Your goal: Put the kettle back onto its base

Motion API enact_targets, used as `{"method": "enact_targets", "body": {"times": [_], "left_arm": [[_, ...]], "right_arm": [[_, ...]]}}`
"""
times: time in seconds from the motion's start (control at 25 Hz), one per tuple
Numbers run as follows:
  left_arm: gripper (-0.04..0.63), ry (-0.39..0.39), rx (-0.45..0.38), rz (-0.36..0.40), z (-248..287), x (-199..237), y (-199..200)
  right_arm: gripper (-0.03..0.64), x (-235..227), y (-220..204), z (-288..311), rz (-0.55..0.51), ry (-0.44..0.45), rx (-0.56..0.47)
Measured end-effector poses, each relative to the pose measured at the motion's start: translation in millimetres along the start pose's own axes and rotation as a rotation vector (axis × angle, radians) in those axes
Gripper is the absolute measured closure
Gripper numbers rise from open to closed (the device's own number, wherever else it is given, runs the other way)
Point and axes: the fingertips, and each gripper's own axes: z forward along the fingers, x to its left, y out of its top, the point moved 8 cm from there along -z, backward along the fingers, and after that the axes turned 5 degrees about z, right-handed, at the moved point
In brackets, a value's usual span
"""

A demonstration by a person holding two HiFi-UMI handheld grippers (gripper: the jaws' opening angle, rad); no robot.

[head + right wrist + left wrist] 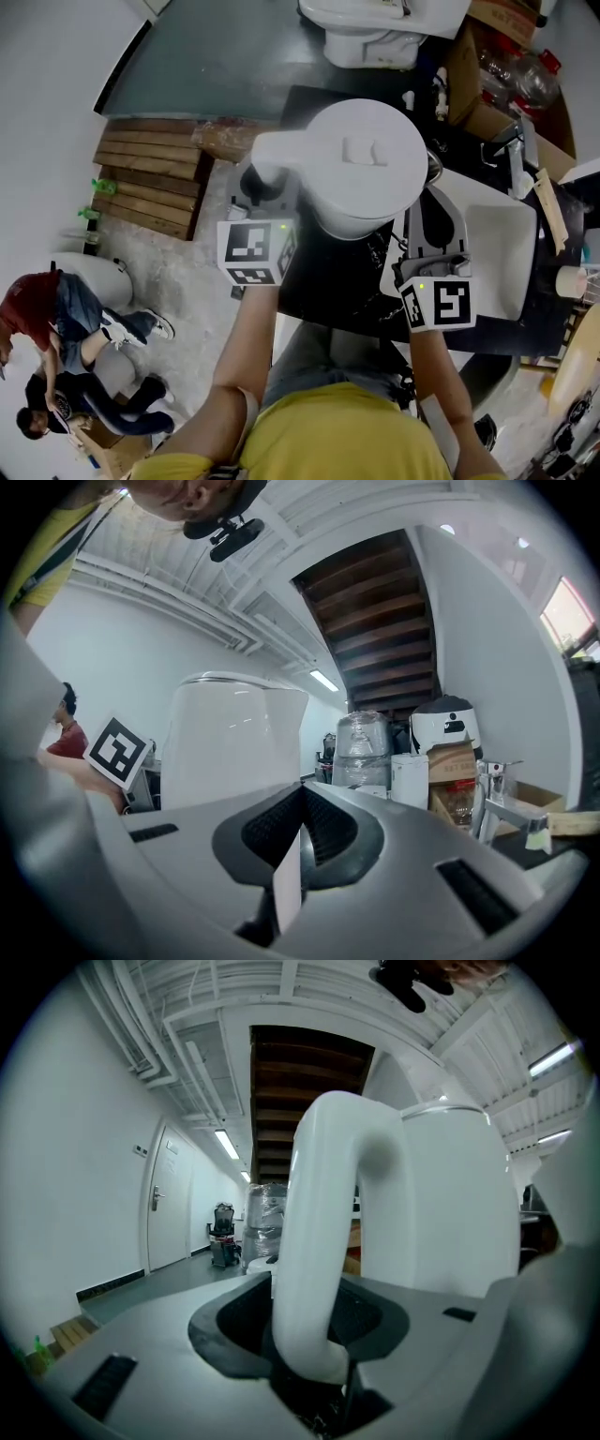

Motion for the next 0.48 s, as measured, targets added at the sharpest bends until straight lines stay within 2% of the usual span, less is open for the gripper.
{"method": "enact_targets", "body": {"times": [0.16, 0.48], "left_arm": [[0.431, 0.038, 0.034, -0.003, -19.8, 1.0, -5.1], [0.433, 0.087, 0.042, -0.007, -57.6, -4.3, -0.3]], "right_arm": [[0.612, 2.9, 3.8, -9.6, 0.007, -0.007, -0.003], [0.612, 15.1, 12.6, -36.6, -0.004, -0.012, -0.023]]}}
